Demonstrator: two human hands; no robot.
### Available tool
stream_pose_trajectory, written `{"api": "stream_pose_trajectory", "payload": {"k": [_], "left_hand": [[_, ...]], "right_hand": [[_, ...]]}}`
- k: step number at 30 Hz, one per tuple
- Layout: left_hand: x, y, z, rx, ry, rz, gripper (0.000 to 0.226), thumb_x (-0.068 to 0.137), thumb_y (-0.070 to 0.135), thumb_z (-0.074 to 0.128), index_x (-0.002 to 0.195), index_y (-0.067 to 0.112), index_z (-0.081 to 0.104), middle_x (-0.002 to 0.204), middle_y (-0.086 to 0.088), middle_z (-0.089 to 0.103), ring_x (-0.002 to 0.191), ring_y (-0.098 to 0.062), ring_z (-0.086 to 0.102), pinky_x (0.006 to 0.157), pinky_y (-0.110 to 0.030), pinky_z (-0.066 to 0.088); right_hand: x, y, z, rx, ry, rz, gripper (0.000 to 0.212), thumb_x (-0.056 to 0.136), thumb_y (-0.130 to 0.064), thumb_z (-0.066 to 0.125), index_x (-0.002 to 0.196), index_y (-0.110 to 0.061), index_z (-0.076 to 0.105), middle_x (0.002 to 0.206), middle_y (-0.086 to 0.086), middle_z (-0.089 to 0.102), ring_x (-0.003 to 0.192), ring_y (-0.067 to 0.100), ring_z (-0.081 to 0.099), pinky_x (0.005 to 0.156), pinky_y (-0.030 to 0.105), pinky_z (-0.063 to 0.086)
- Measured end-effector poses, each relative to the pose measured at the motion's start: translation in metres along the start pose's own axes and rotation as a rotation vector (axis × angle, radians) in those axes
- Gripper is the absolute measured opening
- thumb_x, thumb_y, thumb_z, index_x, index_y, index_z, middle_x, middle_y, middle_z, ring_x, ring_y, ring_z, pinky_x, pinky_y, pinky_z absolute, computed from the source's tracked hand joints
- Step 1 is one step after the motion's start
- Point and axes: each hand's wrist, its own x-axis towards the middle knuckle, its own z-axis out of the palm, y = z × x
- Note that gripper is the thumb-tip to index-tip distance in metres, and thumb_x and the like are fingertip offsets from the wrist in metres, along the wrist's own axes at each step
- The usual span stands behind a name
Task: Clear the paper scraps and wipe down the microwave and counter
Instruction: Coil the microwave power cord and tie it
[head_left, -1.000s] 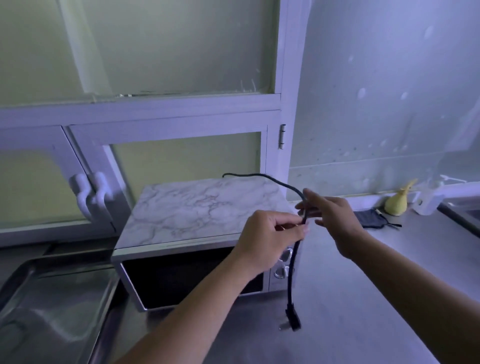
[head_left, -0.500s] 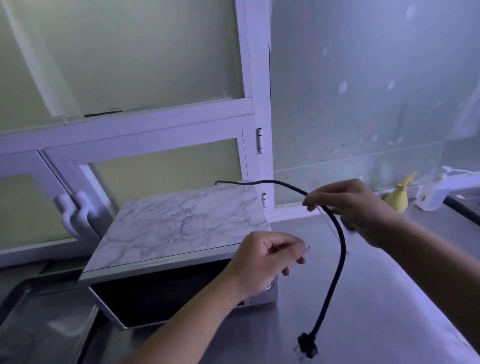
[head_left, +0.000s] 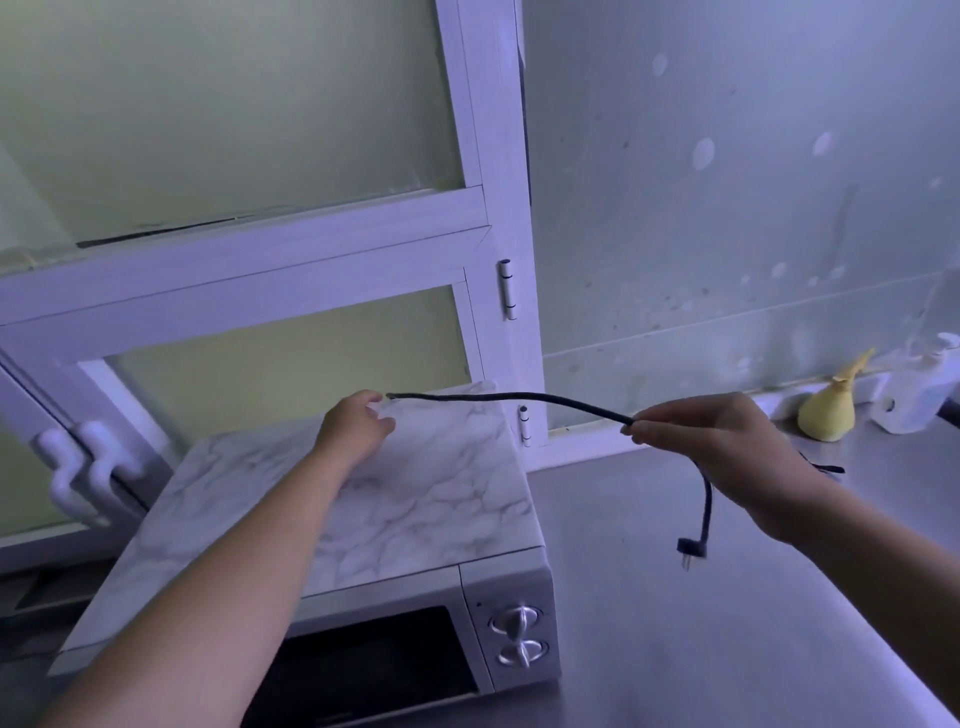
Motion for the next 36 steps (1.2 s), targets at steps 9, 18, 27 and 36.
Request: {"api": "stream_pose_trajectory", "payload": {"k": [9,18,27,36], "left_hand": [[0.087,-0.002,0.027,0.132,0.131,0.064,0.018,0.091,0.016,0.063,0.102,0.019,0.077,0.110,-0.007,0.074,0.102,-0.030,0.066,0.084,-0.032,0.051],[0.115,0.037,0.037,-0.056,0.289,0.209,0.020,0.096,0.009,0.057,0.101,0.013,0.076,0.104,-0.008,0.074,0.097,-0.029,0.065,0.078,-0.028,0.045],[0.080,0.093,0.033,-0.020,0.207,0.532,0.023,0.101,0.011,0.050,0.104,0.004,0.072,0.095,-0.015,0.071,0.092,-0.034,0.061,0.081,-0.041,0.050],[0.035,0.149,0.032,0.025,0.053,0.626,0.028,0.099,0.007,0.041,0.096,0.020,0.066,0.092,-0.002,0.070,0.104,-0.019,0.050,0.083,-0.035,0.046]], "right_hand": [[0.065,0.043,0.004,-0.354,-0.030,-0.147,0.012,0.085,-0.029,0.077,0.074,-0.034,0.077,0.068,-0.018,0.066,0.060,0.002,0.054,0.057,0.012,0.041],[0.098,0.092,0.032,-0.395,-0.010,-0.045,0.010,0.085,-0.027,0.077,0.079,-0.035,0.076,0.071,-0.025,0.067,0.063,-0.001,0.062,0.059,0.011,0.045],[0.088,0.102,0.033,-0.374,0.064,0.011,0.012,0.089,-0.023,0.072,0.089,-0.035,0.076,0.080,-0.016,0.075,0.079,-0.004,0.069,0.073,0.023,0.054],[0.051,0.096,0.012,-0.278,0.125,-0.038,0.012,0.086,-0.021,0.075,0.085,-0.033,0.076,0.082,-0.016,0.075,0.081,-0.004,0.068,0.072,0.023,0.049]]}}
